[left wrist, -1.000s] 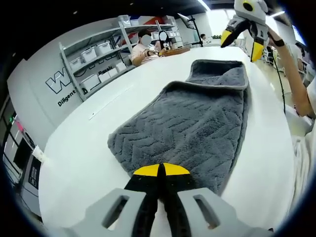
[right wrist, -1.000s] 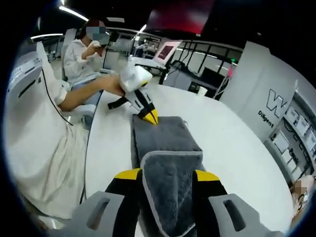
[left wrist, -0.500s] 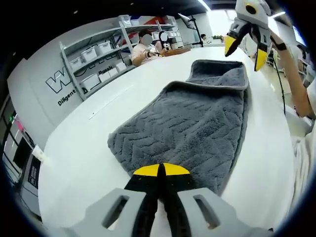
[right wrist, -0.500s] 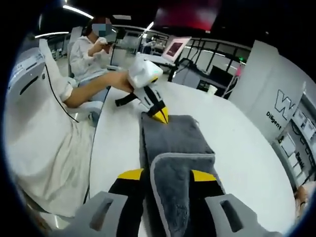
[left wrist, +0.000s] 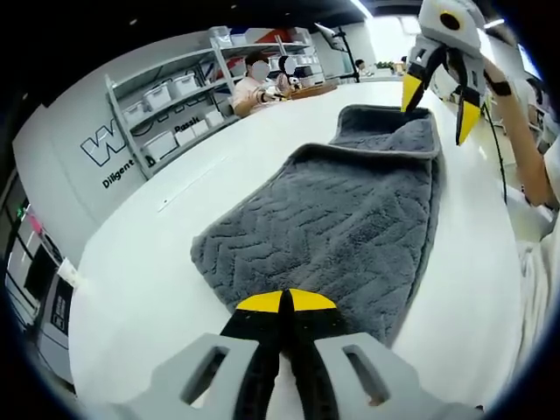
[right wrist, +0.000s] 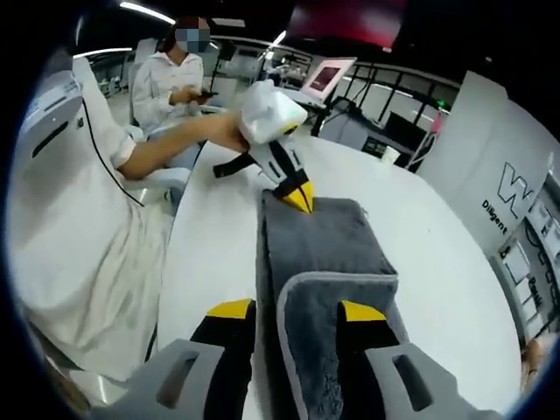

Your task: Open the folded towel by lifting each exposed corner and separating the folded layers until the towel lies flat within the target outline without major curled edges

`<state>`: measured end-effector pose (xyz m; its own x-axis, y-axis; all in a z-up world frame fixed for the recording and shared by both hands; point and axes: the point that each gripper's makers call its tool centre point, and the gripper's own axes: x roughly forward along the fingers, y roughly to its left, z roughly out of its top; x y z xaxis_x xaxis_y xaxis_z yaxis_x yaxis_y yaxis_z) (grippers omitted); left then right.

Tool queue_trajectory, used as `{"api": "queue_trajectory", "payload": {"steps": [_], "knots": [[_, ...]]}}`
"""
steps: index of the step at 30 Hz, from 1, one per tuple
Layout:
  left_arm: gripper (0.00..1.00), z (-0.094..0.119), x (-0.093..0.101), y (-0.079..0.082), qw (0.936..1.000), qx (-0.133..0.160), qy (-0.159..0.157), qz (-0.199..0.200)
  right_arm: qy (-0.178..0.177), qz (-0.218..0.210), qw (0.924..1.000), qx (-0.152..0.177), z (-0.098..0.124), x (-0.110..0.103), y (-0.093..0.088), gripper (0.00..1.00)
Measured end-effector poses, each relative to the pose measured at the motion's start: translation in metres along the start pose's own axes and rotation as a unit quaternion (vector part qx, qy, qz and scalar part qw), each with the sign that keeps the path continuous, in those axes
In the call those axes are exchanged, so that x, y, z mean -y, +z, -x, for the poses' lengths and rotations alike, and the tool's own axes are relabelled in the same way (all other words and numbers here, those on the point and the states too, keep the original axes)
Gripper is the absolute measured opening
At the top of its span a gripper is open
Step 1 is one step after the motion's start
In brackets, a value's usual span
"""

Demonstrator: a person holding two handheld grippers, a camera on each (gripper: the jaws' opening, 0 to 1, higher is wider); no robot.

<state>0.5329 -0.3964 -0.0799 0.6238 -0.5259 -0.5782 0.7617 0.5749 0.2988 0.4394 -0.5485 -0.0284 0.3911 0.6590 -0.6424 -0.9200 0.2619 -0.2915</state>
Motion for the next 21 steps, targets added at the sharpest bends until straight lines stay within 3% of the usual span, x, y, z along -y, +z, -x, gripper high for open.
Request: {"api": "queue_trajectory", "payload": {"steps": [21], "knots": [[0.0,0.0,-0.001,0.0,1.0,0.002,-0.002,0.005,0.018,0.017,0.9991,-0.034,-0.033,-0.01,-0.003,0.29]]}}
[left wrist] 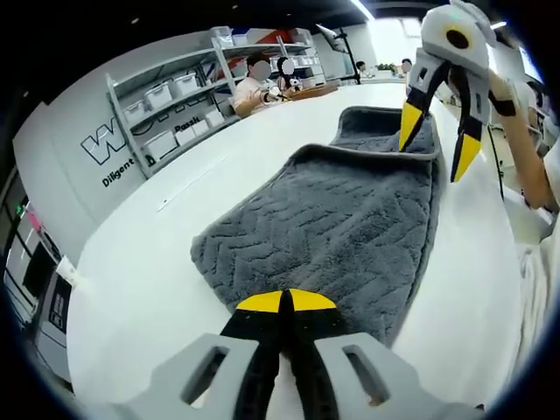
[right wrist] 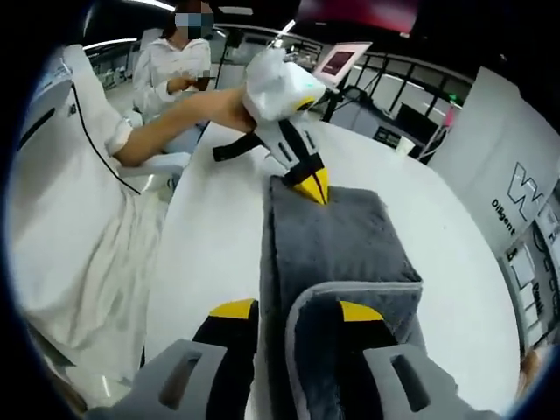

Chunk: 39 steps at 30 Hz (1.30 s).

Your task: Open the folded towel by lifting each exposed corner and separating the folded layers until the towel lies flat within the target outline without major curled edges

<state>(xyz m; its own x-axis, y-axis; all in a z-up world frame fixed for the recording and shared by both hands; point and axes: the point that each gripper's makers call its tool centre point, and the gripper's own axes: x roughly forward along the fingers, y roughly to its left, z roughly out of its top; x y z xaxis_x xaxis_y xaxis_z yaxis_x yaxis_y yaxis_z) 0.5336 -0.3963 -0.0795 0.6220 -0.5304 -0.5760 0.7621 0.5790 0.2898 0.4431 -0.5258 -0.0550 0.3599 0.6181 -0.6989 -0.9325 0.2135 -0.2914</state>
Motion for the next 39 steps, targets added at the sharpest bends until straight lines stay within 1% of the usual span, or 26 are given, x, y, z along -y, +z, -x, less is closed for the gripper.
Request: {"api": "queue_trajectory", "payload": {"steps": [3,9,15,25,30,34,36,39], "knots": [[0.0,0.0,0.0,0.0,1.0,0.0,0.0,0.0,0.006,-0.003,1.0,0.0,-0.002,-0.002,0.0,0.27],[0.0,0.0,0.0,0.0,1.0,0.001,-0.001,0.001,-0.002,-0.002,1.0,-0.002,-0.003,0.002,0.0,0.26],[0.0,0.0,0.0,0.0,1.0,0.001,0.0,0.003,-0.009,-0.002,0.9999,-0.008,-0.005,0.006,-0.003,0.24],[0.0,0.0,0.0,0.0,1.0,0.002,-0.001,0.003,-0.012,-0.001,0.9999,-0.002,-0.005,0.008,-0.001,0.21],[0.0,0.0,0.0,0.0,1.0,0.003,-0.001,0.005,-0.025,-0.005,0.9997,-0.001,-0.003,0.013,-0.001,0.23],[0.0,0.0,0.0,0.0,1.0,0.003,-0.002,0.007,-0.02,-0.008,0.9998,-0.002,-0.003,0.012,-0.003,0.19],[0.0,0.0,0.0,0.0,1.0,0.003,-0.001,0.006,-0.022,-0.008,0.9997,-0.002,-0.003,0.013,-0.003,0.2],[0.0,0.0,0.0,0.0,1.0,0.003,-0.001,0.006,-0.034,-0.012,0.9994,-0.001,-0.002,0.018,-0.004,0.25]]}}
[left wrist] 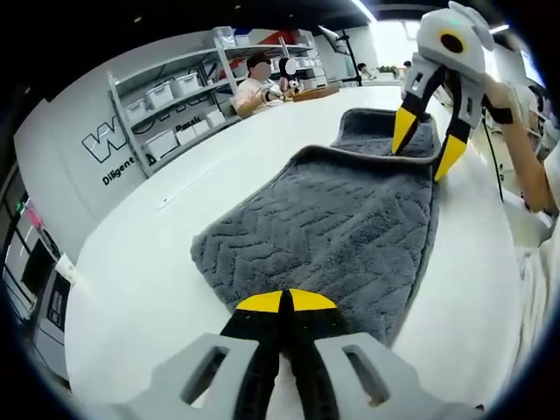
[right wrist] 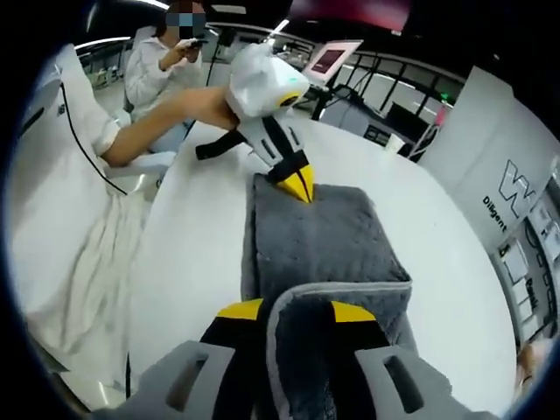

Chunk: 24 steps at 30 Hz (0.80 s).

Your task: Open the folded towel by lifting each exposed corner and separating the folded layers until the towel lies flat within the target outline without major curled edges

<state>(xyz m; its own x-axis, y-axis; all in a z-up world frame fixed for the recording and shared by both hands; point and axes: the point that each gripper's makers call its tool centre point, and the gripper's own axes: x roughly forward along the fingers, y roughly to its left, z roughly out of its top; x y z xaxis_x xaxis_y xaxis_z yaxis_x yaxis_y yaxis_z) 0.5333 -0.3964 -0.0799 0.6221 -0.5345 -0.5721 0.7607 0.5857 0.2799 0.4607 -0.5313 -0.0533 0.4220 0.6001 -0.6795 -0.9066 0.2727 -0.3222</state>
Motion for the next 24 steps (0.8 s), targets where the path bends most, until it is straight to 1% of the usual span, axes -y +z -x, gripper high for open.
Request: {"api": "queue_trajectory", "payload": {"steps": [6,7,8,9,10,11,12,13,14,15,17,18,21,22,24], "knots": [[0.0,0.0,0.0,0.0,1.0,-0.001,0.001,0.0,0.008,-0.002,0.9999,0.006,0.001,-0.001,0.001,0.18],[0.0,0.0,0.0,0.0,1.0,-0.001,0.0,0.001,0.0,-0.006,1.0,0.008,0.001,0.002,0.002,0.21],[0.0,0.0,-0.001,0.0,1.0,0.0,0.0,0.001,-0.018,-0.011,0.9997,0.01,0.002,0.008,0.002,0.26],[0.0,0.0,-0.001,0.0,1.0,0.0,0.0,0.001,-0.032,-0.004,0.9995,0.007,0.003,0.015,0.002,0.32],[0.0,0.0,-0.002,0.0,1.0,0.0,0.0,0.001,-0.028,-0.003,0.9996,0.005,0.003,0.014,0.001,0.31],[0.0,0.0,-0.002,-0.001,1.0,0.0,0.0,0.001,-0.022,-0.009,0.9997,0.003,0.004,0.012,-0.001,0.27],[0.0,0.001,-0.003,-0.001,1.0,0.0,0.0,0.001,0.008,-0.023,0.9997,0.007,0.003,0.002,-0.001,0.18],[0.0,0.001,-0.001,-0.001,1.0,0.0,0.0,0.001,0.023,-0.027,0.9993,0.01,0.002,-0.004,0.0,0.11],[0.0,0.002,0.0,-0.001,1.0,0.0,0.0,0.002,0.028,-0.025,0.9992,0.012,0.001,-0.006,0.0,0.07],[0.0,0.003,0.0,-0.001,1.0,0.0,0.0,0.001,0.022,-0.023,0.9994,0.011,0.001,-0.004,0.0,0.07],[0.0,0.003,0.001,-0.001,1.0,0.0,0.0,0.001,0.009,-0.019,0.9998,0.005,0.001,0.001,-0.001,0.1],[0.0,0.004,0.002,-0.001,1.0,0.0,0.001,0.0,0.009,-0.019,0.9998,0.006,0.001,0.001,-0.001,0.1],[0.0,0.004,0.002,-0.001,1.0,0.0,0.001,0.0,0.027,-0.023,0.9993,0.01,0.002,-0.005,-0.001,0.01],[0.0,0.004,0.001,-0.002,1.0,0.0,0.0,0.001,0.029,-0.021,0.9993,0.01,0.002,-0.006,-0.001,0.0],[0.0,0.004,0.0,-0.001,1.0,0.001,0.0,0.001,0.021,-0.024,0.9994,0.012,0.002,-0.003,0.0,0.0]]}}
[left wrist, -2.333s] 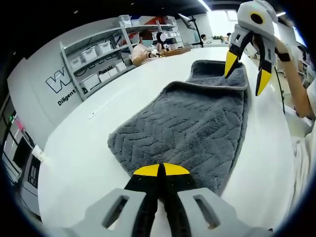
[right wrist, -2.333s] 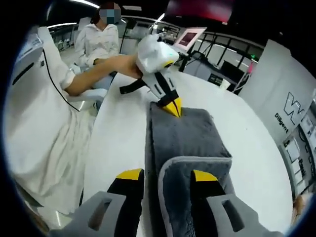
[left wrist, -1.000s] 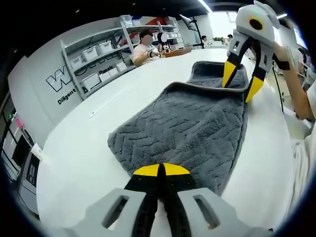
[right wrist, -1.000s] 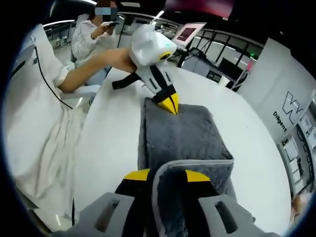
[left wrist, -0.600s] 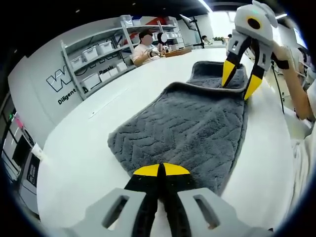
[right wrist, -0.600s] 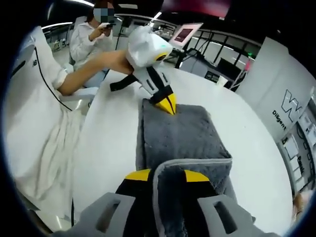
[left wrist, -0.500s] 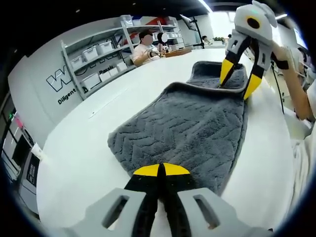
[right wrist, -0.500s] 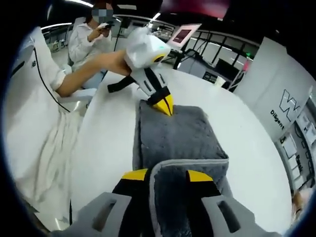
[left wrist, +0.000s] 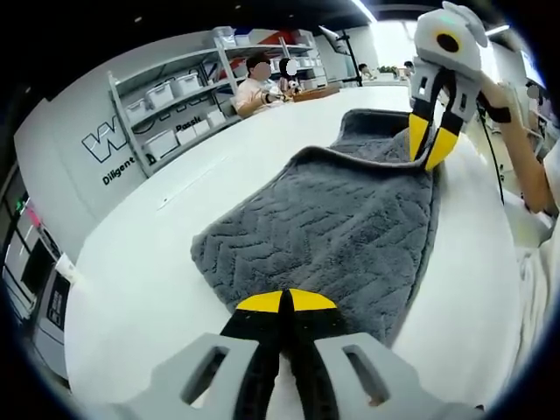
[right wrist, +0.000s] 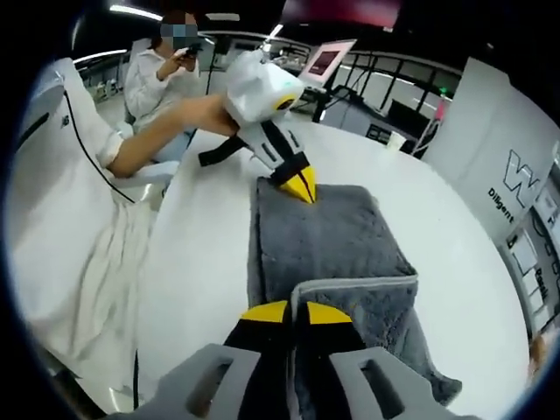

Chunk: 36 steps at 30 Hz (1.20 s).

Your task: Open the folded towel by lifting each exposed corner and separating the folded layers until the towel lies flat within the target outline without major curled edges

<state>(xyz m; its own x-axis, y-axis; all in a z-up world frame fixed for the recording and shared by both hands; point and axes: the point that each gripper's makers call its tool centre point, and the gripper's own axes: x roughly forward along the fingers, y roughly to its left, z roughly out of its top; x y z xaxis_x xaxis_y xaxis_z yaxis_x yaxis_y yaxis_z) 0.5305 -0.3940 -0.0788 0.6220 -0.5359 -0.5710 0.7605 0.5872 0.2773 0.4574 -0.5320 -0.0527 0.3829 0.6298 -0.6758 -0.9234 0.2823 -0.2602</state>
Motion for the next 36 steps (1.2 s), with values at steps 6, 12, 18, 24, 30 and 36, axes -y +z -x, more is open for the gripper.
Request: {"api": "queue_trajectory", "payload": {"steps": [6,12,18,24,30,36], "knots": [[0.0,-0.002,-0.004,0.0,1.0,0.0,-0.001,0.0,0.004,0.002,1.0,-0.001,0.001,-0.001,-0.002,0.0],[0.0,-0.002,-0.005,-0.001,1.0,0.0,0.001,-0.001,0.001,0.004,1.0,0.001,0.005,0.001,-0.003,0.0],[0.0,-0.002,-0.006,-0.002,1.0,0.0,0.001,-0.001,-0.013,0.007,0.9999,0.002,0.013,0.007,-0.005,0.0],[0.0,-0.001,-0.004,-0.002,1.0,0.0,0.002,-0.003,-0.026,0.005,0.9996,0.008,0.022,0.014,-0.004,0.0],[0.0,-0.001,-0.004,-0.001,1.0,0.002,0.001,-0.001,-0.034,0.001,0.9994,0.008,0.027,0.018,-0.006,0.0],[0.0,-0.002,-0.005,-0.001,1.0,0.002,0.0,-0.003,-0.043,0.0,0.999,0.013,0.035,0.025,-0.008,0.0]]}}
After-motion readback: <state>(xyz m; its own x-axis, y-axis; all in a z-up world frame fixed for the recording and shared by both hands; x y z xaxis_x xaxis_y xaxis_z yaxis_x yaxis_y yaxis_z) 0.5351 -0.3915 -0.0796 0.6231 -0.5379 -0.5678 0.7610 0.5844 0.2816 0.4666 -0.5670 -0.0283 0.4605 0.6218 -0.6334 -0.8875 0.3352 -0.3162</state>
